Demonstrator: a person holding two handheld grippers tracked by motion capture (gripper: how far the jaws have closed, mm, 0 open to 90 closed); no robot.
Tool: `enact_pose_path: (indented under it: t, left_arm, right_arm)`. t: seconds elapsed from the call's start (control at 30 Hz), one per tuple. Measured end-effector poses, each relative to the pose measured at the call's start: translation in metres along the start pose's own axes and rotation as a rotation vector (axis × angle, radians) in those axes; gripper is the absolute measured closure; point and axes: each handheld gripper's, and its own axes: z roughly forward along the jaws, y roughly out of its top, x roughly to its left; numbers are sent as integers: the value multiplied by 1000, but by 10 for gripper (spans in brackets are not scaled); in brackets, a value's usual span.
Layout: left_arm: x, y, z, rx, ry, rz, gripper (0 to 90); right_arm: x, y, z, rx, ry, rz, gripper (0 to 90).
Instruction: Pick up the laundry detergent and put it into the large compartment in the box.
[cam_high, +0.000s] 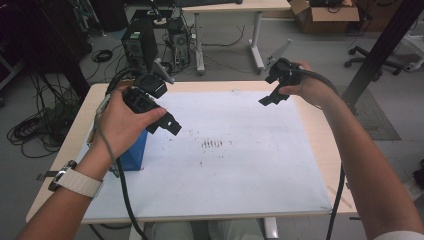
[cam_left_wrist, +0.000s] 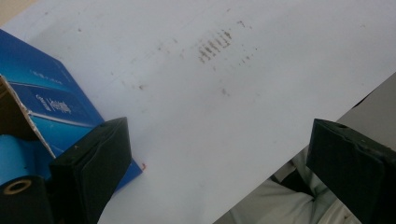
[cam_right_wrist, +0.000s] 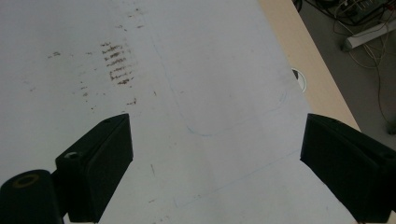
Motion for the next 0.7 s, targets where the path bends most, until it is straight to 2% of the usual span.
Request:
enact_pose_path:
  t: [0.43, 0.7]
  left_arm:
    - [-10, -1, -3, -3, -4, 23, 74]
    - [-9, -2, -1, -4, -6, 21, 77]
  right_arm:
    - [6, 6, -3, -1, -3, -15, 91]
    - [8, 7, -3, 5, 0, -17, 91]
